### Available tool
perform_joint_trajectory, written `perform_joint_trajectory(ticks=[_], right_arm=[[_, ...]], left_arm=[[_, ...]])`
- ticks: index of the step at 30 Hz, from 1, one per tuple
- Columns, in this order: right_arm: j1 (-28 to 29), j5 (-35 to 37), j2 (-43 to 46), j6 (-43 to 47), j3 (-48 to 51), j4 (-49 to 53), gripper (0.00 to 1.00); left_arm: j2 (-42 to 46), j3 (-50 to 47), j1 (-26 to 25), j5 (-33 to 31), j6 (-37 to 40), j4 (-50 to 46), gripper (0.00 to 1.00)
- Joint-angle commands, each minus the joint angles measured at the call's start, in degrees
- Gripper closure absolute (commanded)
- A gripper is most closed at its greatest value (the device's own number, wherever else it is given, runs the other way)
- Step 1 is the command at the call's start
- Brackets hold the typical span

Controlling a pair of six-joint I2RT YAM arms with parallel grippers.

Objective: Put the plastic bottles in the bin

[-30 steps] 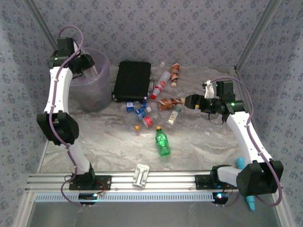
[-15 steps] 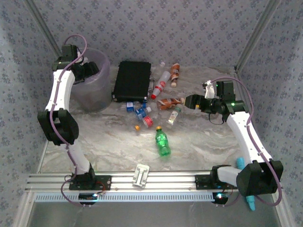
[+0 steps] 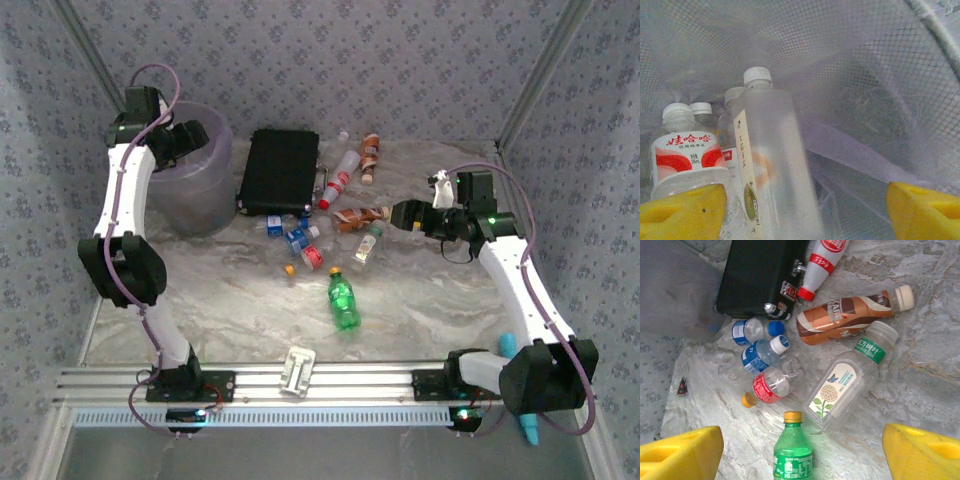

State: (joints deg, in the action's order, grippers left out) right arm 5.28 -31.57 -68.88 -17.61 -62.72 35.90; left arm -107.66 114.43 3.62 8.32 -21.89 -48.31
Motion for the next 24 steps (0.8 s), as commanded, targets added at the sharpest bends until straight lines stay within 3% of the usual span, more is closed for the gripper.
perform_joint_trajectory(ticks=[1,7,14,18,24], right_arm=[[0.29,4.62,-0.58,-3.15,0.49,2.17,0.15],[4.31,14.23,-4.32,-16.46,2.12,0.93,0.15],[9.68,19.87,-13.15,-28.83,4.16,-6.43,0.15],[10.86,20.77,-19.22,-31.59,2.64,-10.26,0.17],[11.07,23.01,-27.60,-32.54,-1.79,-12.55,0.22]], left_arm=[[3.81,1.36,-0.19,-0.01,1.23,-1.11,0.17],[9.22,0.34,-1.63,-3.22,3.46,0.58,0.16],[17.28,-0.16,-6.26,-9.66,8.28,0.63,0.13],[22.99,-2.31,-12.41,-14.06,10.81,0.49,0.12],[30.66,-14.75,-22.46,-12.72,7.24,5.87,0.12]])
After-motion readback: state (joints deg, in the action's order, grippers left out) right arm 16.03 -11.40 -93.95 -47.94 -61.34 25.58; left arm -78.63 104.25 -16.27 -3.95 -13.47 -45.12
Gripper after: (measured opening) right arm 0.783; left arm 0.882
